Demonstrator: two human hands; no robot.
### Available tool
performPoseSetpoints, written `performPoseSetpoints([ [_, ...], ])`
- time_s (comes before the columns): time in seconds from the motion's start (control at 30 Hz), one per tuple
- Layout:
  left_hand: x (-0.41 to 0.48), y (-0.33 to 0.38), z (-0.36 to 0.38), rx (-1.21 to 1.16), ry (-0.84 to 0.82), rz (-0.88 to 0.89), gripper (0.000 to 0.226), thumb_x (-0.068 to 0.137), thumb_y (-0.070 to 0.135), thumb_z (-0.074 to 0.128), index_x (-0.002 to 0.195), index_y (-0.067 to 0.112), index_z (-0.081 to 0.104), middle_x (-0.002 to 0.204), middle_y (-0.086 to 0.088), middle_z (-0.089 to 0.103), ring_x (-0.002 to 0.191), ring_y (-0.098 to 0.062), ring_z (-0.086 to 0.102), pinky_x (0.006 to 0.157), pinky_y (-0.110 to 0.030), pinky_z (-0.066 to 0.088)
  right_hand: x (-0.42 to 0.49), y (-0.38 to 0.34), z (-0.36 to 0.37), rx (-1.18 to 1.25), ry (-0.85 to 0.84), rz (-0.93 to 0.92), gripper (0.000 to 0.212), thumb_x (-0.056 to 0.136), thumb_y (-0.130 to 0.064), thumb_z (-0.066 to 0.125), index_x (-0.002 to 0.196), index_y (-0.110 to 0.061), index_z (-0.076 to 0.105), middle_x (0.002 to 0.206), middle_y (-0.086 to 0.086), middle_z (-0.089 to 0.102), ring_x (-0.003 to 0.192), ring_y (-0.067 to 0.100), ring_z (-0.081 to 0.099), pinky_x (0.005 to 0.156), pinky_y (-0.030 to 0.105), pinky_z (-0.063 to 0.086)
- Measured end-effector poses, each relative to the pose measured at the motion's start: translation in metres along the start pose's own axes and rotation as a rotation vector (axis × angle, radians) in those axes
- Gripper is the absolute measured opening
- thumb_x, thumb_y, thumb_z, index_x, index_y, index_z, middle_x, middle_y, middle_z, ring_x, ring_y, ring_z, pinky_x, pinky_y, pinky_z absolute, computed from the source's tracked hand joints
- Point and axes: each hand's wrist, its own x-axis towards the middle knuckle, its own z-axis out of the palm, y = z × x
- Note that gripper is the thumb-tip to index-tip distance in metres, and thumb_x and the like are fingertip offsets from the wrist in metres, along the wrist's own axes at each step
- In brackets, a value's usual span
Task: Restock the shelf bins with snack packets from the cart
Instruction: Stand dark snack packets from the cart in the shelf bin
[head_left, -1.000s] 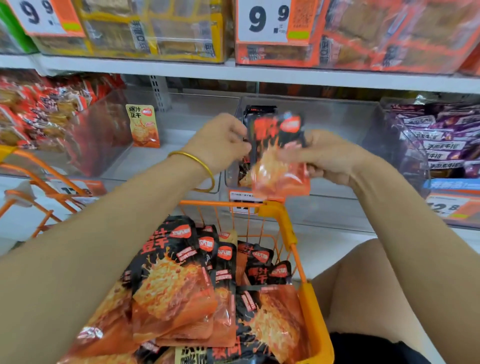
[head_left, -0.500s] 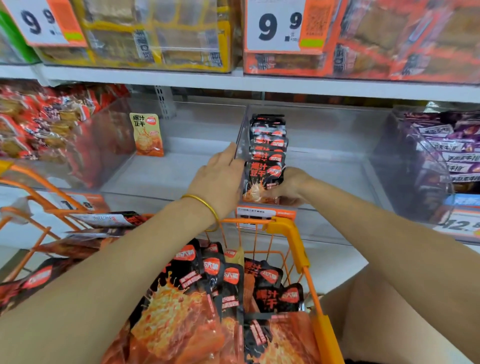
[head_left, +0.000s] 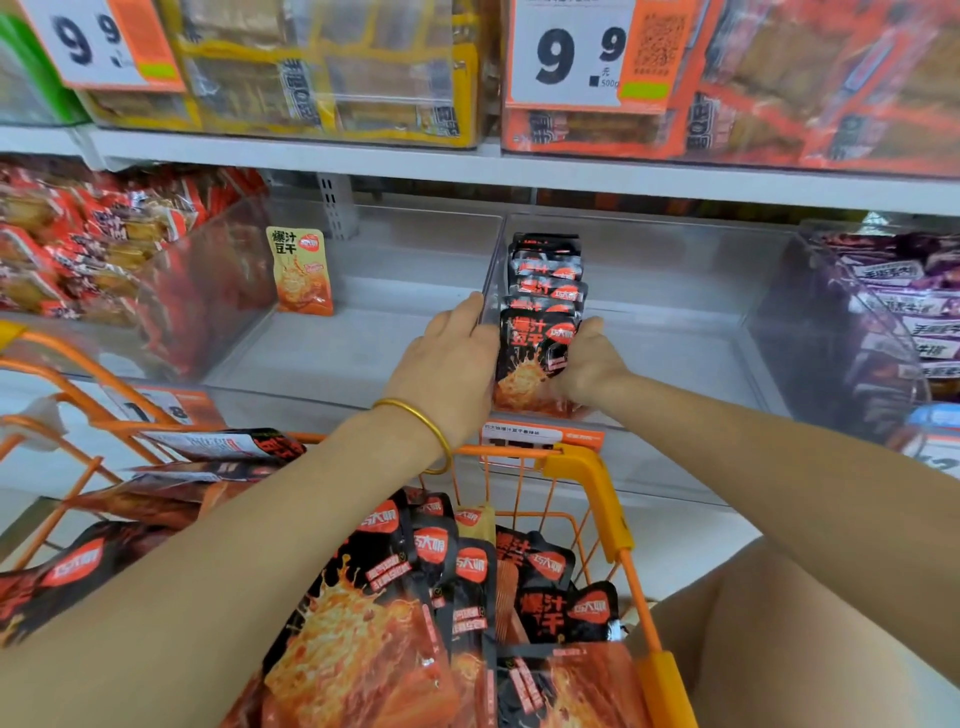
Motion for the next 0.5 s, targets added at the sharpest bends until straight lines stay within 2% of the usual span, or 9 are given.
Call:
performPoseSetpoints([
  [0.07,0.0,0.0002,0.0001,0.001,0.002,-0.001,0.047,0.088,0.004,0.049,0.134,0.004,0.04,0.154,-0.008,0.012,0.135,-0.029,0.021,0.107,-0.04,0.029,0.0021,-0.0031,0.0021,-0.029,0.05,-0.021,0.079,0.073,-0.016,0.08,0.127,-0.003,0.024,0.121,0.017,0.055,0.108,0.03,0.058,0.087,0.035,0.049],
  [0.2,0.0001,0.0004,0.001,-0.008,0.012,-0.001,0.048,0.088,0.003,0.049,0.135,0.005,0.039,0.153,-0.007,0.013,0.135,-0.028,0.022,0.107,-0.036,0.029,0.0024,-0.0039,0.0035,-0.049,0.06,0.034,0.069,0.074,-0.022,0.079,0.119,-0.011,0.027,0.109,0.016,0.057,0.082,0.031,0.064,0.077,0.044,0.056],
  [0.27,0.0002,-0.0001,0.0019,-0.006,0.013,0.001,0.049,0.088,0.003,0.049,0.136,0.005,0.038,0.154,-0.008,0.011,0.135,-0.027,0.021,0.108,-0.035,0.028,-0.0008,-0.0028,0.0014,-0.052,-0.003,0.098,0.066,0.078,-0.028,0.076,0.119,-0.009,0.028,0.099,0.013,0.056,0.065,0.023,0.058,0.065,0.037,0.054],
  [0.3,0.0003,-0.0004,0.0021,-0.003,0.012,0.001,0.05,0.088,0.004,0.05,0.136,0.005,0.038,0.154,-0.008,0.01,0.136,-0.027,0.02,0.108,-0.035,0.027,-0.0017,-0.0024,0.0007,-0.069,-0.029,0.113,0.065,0.078,-0.03,0.075,0.12,-0.007,0.03,0.097,0.012,0.055,0.062,0.021,0.056,0.061,0.034,0.052],
  [0.37,0.0002,-0.0005,0.0018,0.001,0.011,-0.001,0.05,0.088,0.004,0.05,0.137,0.006,0.037,0.155,-0.007,0.009,0.136,-0.027,0.019,0.108,-0.034,0.027,-0.0007,-0.0033,0.0009,-0.067,-0.056,0.118,0.059,0.078,-0.029,0.076,0.117,-0.003,0.04,0.098,0.011,0.061,0.066,0.022,0.062,0.065,0.035,0.055],
  [0.43,-0.0001,0.0001,0.001,0.001,0.009,0.0,0.05,0.089,0.004,0.05,0.137,0.005,0.037,0.155,-0.007,0.008,0.136,-0.028,0.019,0.109,-0.035,0.027,0.0012,-0.0057,0.002,0.009,-0.067,0.12,0.042,0.079,-0.022,0.076,0.106,-0.003,0.051,0.086,0.011,0.065,0.064,0.024,0.065,0.071,0.039,0.058],
  [0.5,-0.0004,0.0006,0.0005,0.003,0.004,-0.003,0.049,0.089,0.004,0.05,0.137,0.005,0.037,0.155,-0.007,0.009,0.136,-0.028,0.02,0.108,-0.036,0.028,0.0025,-0.0068,0.0042,0.045,-0.03,0.101,0.039,0.078,-0.02,0.077,0.104,-0.004,0.052,0.086,0.013,0.067,0.07,0.027,0.068,0.074,0.042,0.058],
])
